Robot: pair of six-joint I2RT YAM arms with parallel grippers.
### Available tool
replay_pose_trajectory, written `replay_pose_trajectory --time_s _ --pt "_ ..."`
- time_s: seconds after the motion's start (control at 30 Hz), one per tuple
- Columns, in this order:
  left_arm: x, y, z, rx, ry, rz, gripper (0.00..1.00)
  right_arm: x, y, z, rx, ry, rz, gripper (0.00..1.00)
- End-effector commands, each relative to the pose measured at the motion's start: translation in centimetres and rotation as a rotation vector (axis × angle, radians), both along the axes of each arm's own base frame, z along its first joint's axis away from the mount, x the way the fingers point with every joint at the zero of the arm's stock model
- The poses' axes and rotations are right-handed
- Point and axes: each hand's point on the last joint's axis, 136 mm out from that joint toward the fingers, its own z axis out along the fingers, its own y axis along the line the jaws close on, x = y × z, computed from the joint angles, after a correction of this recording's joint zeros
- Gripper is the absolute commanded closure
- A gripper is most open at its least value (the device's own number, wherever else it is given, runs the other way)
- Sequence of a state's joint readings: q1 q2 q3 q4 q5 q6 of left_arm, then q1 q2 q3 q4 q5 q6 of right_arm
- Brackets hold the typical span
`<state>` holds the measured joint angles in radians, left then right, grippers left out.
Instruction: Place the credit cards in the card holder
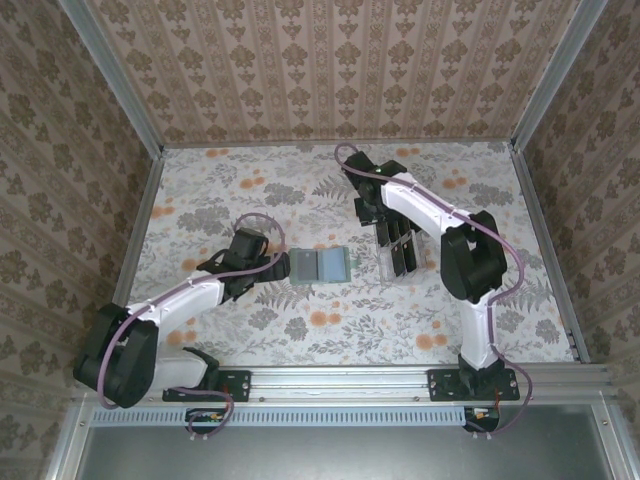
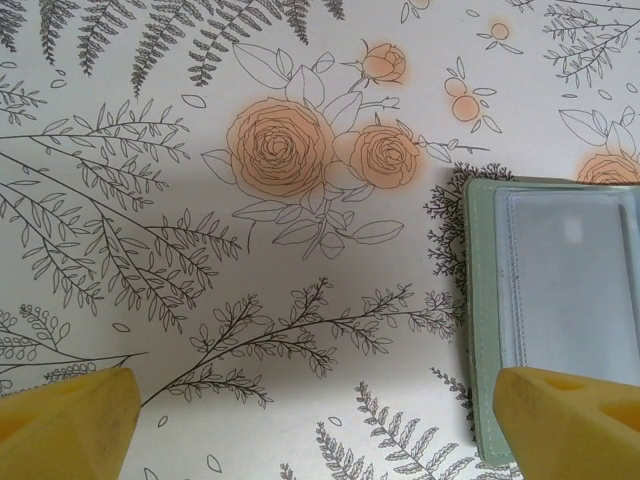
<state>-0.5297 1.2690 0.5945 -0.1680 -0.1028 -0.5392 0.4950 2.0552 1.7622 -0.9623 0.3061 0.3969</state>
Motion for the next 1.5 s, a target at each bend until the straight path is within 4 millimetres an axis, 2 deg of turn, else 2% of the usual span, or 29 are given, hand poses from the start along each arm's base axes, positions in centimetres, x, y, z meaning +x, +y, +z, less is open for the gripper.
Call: replay_pose_trajectory --time_s 0.0,0.2,0.67,0.93,1.13,1.23,1.47 --pt "0.8 -0.7 1.1 -0.028 -0.025 -0.001 0.0 -0.3 -1.9 -0.2 -0.12 0.039 0.007 0.59" --pt "0.7 -0.7 0.8 -0.026 -0.02 -0.002 0.0 -0.5 -2.2 -1.8 -0.133 0.077 0.003 0.6" --pt "0.5 -0.5 0.6 -0.02 -0.022 0.004 0.0 -1.7 -1.2 -4.9 -0.07 0.159 0.004 0.61" --pt "0.5 -0.6 0.5 -0.022 -0.021 0.003 0.0 -1.7 -0.9 -4.2 -0.036 0.141 -0.001 0.63" --pt "0.5 -0.7 0.4 -0.023 -0.018 0.001 0.0 -1.5 -0.9 -1.2 -0.002 0.064 -0.007 0.61" --pt "0.6 -0.8 0.3 -0.026 -0.018 -0.002 0.0 -1.5 -1.2 -0.4 -0.012 0.049 -0.007 0.59" --pt "0.8 -1.1 0.2 -0.026 -0.013 -0.008 0.0 -1.6 -1.9 -1.4 -0.067 0.076 -0.004 0.56"
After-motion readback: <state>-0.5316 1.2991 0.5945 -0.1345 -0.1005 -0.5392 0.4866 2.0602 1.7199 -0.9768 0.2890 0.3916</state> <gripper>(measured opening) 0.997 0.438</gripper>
